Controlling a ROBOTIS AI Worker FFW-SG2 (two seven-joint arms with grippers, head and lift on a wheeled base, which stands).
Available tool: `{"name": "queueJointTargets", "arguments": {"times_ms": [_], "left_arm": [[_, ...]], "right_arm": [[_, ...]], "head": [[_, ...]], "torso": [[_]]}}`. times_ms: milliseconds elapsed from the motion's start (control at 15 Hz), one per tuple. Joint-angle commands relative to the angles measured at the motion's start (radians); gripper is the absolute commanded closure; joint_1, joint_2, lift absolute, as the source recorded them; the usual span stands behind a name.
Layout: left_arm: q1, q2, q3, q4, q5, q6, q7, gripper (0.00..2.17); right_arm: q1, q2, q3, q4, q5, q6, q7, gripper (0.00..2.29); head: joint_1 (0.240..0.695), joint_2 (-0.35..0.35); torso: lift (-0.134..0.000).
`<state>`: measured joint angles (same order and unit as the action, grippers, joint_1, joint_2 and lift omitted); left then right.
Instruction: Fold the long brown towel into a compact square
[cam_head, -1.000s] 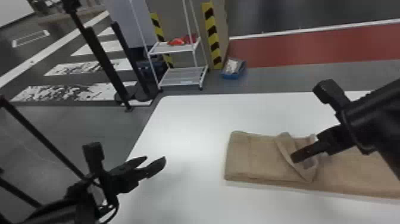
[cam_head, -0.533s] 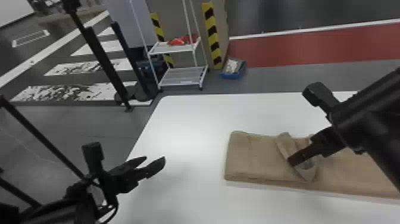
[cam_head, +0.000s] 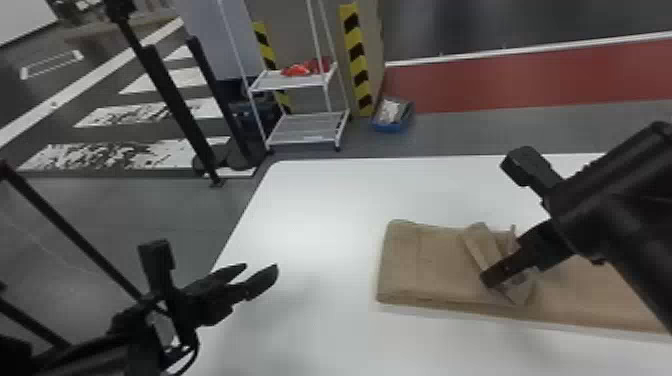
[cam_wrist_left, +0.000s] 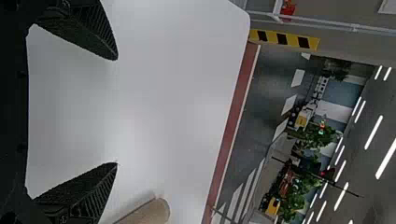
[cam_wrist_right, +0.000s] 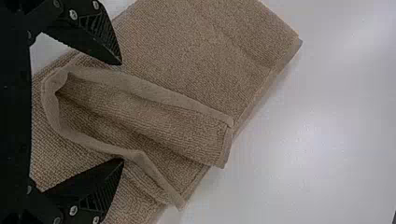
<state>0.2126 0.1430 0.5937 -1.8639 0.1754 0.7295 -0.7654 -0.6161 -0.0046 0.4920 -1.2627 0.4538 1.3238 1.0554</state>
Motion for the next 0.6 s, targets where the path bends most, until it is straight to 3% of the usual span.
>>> {"name": "queueJointTargets", "arguments": {"times_ms": [0,133,533], "left_arm": [[0.001,0.000,0.000,0.002,-0.001,0.000,0.000,0.08],[0.001,0.001,0.000,0.003,-0.002,0.000,0.000,0.08],[-0.012,0.013,-0.005,0.028,-0.002,-0.006,0.002,0.08]], "right_arm": [[-0.004,0.006,0.002,0.002,0.003,-0.002,0.000,0.23],[-0.005,0.006,-0.001,0.000,0.002,0.001,0.000,0.41],[-0.004,0.006,-0.049,-0.014,0.000,0.010,0.000,0.50]], "head": [[0.695,0.350],[0.695,0.350],[0.695,0.350]], "torso": [[-0.124],[-0.124],[-0.124]]}}
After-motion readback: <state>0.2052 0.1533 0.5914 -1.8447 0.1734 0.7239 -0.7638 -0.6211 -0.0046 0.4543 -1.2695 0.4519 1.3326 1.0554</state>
